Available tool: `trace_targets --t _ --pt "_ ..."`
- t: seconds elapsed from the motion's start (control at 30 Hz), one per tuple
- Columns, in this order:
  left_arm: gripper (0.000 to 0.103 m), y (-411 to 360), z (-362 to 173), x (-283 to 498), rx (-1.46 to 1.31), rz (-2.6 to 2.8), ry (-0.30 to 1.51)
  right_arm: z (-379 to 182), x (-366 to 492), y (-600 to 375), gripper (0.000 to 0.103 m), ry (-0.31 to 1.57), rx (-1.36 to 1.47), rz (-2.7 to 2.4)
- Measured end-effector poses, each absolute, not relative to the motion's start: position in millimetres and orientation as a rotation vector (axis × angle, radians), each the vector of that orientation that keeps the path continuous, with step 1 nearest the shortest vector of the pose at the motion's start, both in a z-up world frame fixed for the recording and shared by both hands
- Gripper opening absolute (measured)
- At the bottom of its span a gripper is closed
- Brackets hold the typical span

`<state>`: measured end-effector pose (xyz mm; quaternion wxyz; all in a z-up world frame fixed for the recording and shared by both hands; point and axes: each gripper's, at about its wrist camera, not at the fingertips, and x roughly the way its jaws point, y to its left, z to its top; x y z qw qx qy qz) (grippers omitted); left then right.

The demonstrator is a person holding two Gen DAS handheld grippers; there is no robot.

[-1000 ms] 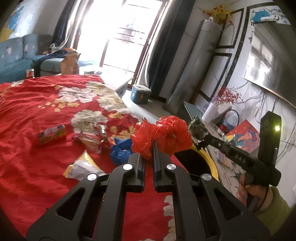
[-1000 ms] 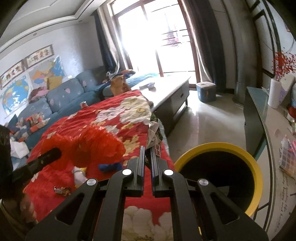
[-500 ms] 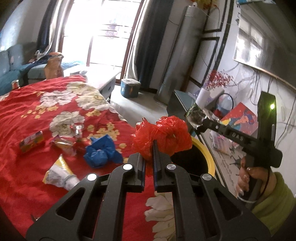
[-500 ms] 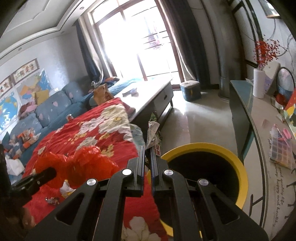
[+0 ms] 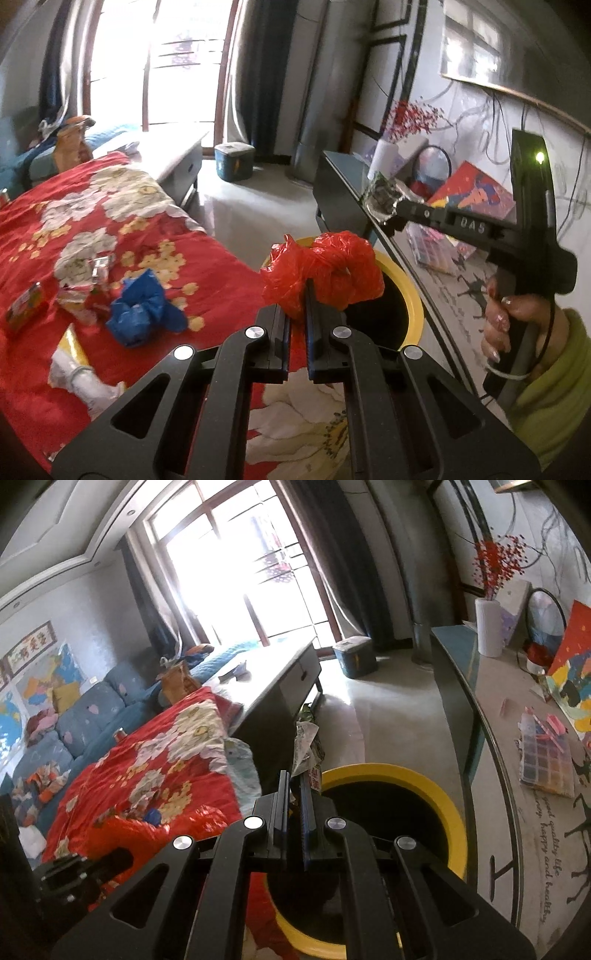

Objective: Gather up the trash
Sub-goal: 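Carry the wrapper with the right tool while the left tool carries the red bag to the bin, then open the right tool over the bin while the left tool releases the red bag into it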

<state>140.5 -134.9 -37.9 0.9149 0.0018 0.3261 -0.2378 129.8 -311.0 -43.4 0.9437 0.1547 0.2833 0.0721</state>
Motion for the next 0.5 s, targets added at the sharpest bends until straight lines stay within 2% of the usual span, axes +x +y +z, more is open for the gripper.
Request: trace_targets --t 0.5 --pt "0.003 -183.3 -66.9 147.9 0.109 -0.562 0.736 -68.3 140.5 -337.8 0.005 0.631 0.367 0.108"
